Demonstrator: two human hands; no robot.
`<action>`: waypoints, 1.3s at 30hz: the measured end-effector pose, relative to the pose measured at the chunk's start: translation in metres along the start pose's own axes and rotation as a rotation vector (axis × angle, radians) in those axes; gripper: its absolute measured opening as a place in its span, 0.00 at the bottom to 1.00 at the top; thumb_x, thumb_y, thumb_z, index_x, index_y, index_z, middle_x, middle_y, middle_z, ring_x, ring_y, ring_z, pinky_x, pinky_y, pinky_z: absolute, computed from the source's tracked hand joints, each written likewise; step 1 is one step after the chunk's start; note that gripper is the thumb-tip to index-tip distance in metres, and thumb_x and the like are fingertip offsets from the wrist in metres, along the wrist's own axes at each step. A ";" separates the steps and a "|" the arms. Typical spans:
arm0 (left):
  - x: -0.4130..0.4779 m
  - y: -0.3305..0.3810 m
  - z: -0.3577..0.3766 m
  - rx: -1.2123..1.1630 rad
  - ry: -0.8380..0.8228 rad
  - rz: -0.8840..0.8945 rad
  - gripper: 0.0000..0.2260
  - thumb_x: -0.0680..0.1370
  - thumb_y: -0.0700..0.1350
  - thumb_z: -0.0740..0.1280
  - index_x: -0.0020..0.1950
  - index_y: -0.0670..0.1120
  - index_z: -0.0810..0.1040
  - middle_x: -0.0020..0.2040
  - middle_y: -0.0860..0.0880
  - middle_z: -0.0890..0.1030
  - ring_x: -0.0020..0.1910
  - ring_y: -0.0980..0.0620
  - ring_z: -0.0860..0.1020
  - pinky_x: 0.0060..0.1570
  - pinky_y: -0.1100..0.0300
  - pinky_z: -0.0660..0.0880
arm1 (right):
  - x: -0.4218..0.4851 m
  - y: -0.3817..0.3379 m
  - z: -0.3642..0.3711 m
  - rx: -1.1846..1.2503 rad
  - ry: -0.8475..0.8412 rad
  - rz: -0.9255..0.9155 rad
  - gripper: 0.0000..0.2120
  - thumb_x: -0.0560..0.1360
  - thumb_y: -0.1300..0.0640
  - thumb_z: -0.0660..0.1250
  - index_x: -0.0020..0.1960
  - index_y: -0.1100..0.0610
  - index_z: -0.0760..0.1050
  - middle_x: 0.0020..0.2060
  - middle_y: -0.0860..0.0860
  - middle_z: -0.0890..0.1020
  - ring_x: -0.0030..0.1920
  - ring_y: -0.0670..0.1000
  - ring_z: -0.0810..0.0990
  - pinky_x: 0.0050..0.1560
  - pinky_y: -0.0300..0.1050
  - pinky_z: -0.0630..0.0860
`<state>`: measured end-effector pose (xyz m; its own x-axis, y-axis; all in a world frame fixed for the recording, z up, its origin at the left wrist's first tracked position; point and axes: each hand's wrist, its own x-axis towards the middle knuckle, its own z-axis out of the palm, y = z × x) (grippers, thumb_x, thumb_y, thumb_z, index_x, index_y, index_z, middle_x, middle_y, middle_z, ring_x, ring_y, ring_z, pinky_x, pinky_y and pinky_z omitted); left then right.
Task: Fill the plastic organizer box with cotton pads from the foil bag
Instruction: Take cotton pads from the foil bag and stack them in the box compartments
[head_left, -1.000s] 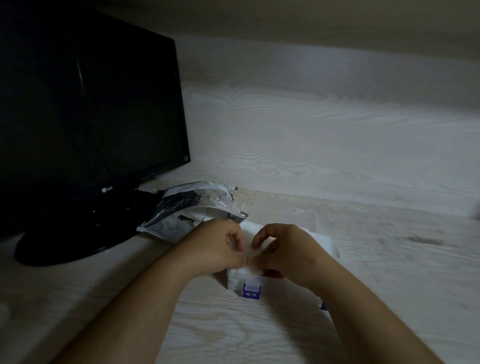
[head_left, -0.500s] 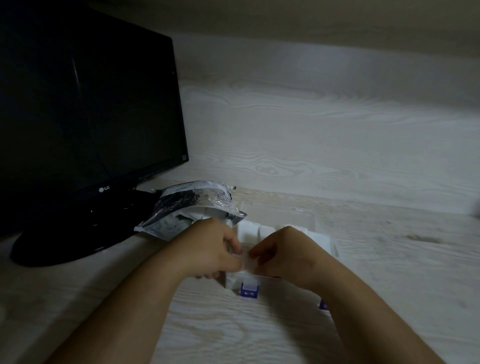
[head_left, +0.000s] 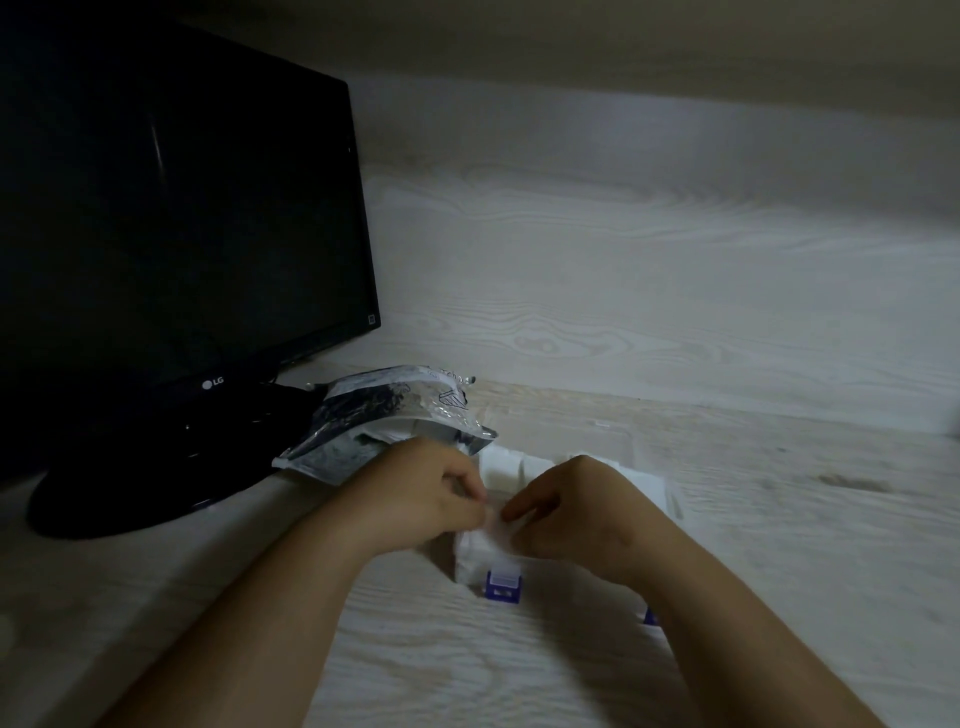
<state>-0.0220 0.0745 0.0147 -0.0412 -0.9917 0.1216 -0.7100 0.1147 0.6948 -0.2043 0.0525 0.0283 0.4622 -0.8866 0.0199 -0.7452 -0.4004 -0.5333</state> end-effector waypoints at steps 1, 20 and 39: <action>0.001 0.001 -0.001 -0.021 0.050 -0.006 0.03 0.70 0.47 0.76 0.38 0.52 0.83 0.25 0.60 0.76 0.25 0.64 0.72 0.28 0.68 0.66 | 0.000 0.000 -0.001 0.008 0.018 0.003 0.11 0.70 0.59 0.71 0.47 0.46 0.85 0.35 0.40 0.82 0.37 0.39 0.78 0.38 0.27 0.71; 0.017 -0.023 0.007 0.276 0.344 -0.074 0.10 0.74 0.49 0.72 0.55 0.51 0.82 0.50 0.51 0.84 0.50 0.51 0.80 0.50 0.57 0.76 | 0.003 0.004 -0.002 0.126 0.197 0.050 0.07 0.70 0.57 0.70 0.42 0.46 0.84 0.39 0.42 0.84 0.40 0.40 0.81 0.44 0.34 0.77; 0.023 -0.028 0.008 0.352 0.348 -0.118 0.07 0.79 0.48 0.64 0.51 0.49 0.81 0.48 0.48 0.83 0.48 0.47 0.79 0.46 0.58 0.75 | 0.003 0.003 0.000 0.129 0.195 0.049 0.04 0.73 0.53 0.70 0.41 0.49 0.83 0.34 0.43 0.82 0.32 0.40 0.80 0.36 0.35 0.74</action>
<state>-0.0085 0.0484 -0.0077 0.2478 -0.9118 0.3276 -0.8920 -0.0828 0.4444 -0.2049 0.0489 0.0266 0.3166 -0.9370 0.1476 -0.6910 -0.3345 -0.6408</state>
